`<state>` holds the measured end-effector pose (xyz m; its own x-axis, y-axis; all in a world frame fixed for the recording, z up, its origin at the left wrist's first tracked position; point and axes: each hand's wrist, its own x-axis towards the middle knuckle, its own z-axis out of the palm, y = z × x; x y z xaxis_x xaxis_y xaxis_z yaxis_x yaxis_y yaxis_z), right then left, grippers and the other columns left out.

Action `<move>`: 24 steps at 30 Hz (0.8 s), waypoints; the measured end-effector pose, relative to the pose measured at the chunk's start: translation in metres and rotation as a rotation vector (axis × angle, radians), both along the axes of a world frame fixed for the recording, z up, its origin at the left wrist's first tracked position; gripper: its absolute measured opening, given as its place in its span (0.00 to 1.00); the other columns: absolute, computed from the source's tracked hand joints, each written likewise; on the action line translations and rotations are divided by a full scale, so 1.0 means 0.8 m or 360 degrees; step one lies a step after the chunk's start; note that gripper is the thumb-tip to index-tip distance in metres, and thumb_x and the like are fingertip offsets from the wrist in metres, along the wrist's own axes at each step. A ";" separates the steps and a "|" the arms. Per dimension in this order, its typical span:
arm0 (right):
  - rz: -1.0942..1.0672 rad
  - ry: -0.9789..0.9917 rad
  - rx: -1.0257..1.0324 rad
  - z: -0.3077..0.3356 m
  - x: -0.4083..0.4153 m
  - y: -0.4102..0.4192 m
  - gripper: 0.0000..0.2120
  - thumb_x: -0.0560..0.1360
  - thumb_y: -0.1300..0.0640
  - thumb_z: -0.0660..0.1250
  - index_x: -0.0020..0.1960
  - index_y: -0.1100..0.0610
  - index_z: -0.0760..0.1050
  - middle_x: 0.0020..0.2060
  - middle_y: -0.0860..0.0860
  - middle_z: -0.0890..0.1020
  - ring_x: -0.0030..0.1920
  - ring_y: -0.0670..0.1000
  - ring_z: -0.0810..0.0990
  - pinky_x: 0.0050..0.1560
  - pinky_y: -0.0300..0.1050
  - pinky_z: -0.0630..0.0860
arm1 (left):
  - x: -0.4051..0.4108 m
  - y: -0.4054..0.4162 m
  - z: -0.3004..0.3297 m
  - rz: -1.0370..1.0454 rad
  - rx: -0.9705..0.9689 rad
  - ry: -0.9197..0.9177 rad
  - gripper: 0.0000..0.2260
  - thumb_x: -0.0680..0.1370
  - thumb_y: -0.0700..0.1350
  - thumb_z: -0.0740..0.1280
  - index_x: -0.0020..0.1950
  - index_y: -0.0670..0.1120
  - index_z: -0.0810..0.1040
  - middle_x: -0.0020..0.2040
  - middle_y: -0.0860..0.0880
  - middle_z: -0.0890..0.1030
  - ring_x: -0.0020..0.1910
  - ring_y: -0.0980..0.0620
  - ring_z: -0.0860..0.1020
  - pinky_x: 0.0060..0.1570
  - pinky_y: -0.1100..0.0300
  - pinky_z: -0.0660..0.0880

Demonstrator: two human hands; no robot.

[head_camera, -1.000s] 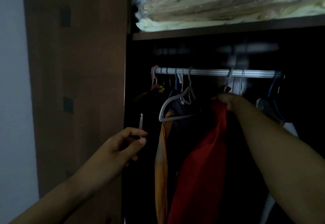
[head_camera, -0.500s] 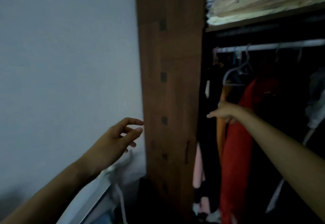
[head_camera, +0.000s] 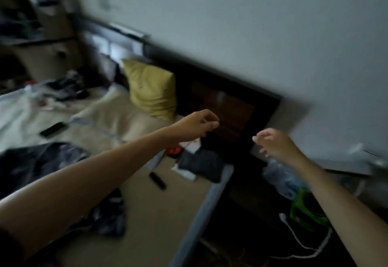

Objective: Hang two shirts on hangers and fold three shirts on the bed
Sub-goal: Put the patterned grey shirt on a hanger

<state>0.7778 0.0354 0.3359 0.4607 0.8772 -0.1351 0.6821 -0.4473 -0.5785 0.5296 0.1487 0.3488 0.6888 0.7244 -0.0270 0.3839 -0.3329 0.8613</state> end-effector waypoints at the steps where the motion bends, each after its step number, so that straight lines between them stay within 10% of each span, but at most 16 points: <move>1: 0.0124 0.0051 -0.0087 -0.024 -0.038 0.024 0.06 0.77 0.49 0.70 0.45 0.49 0.75 0.42 0.53 0.85 0.41 0.56 0.85 0.52 0.60 0.81 | -0.053 0.010 -0.022 0.0153 -0.0024 0.0040 0.11 0.84 0.44 0.64 0.65 0.43 0.77 0.42 0.50 0.77 0.35 0.57 0.74 0.29 0.74 0.70; 7: 0.0768 0.0117 -0.0359 -0.137 -0.233 0.105 0.13 0.77 0.46 0.69 0.55 0.53 0.75 0.47 0.52 0.82 0.49 0.55 0.83 0.47 0.48 0.78 | -0.316 -0.027 -0.110 0.0991 -0.0285 0.0201 0.06 0.83 0.44 0.66 0.59 0.46 0.76 0.41 0.49 0.78 0.32 0.57 0.75 0.27 0.69 0.71; 12: 0.1271 0.0105 -0.0651 -0.227 -0.399 0.123 0.20 0.78 0.44 0.68 0.61 0.57 0.74 0.54 0.54 0.81 0.53 0.55 0.81 0.49 0.48 0.76 | -0.497 -0.146 -0.189 0.1611 -0.0421 0.0576 0.05 0.81 0.46 0.69 0.56 0.48 0.77 0.44 0.45 0.81 0.41 0.48 0.78 0.46 0.53 0.77; 24: 0.2002 -0.0441 -0.0710 -0.474 -0.659 0.164 0.40 0.74 0.30 0.62 0.73 0.58 0.62 0.66 0.56 0.74 0.63 0.57 0.76 0.58 0.53 0.77 | -0.672 -0.205 -0.463 0.1538 -0.0477 0.1459 0.34 0.81 0.59 0.64 0.83 0.56 0.52 0.76 0.48 0.66 0.68 0.43 0.74 0.61 0.44 0.74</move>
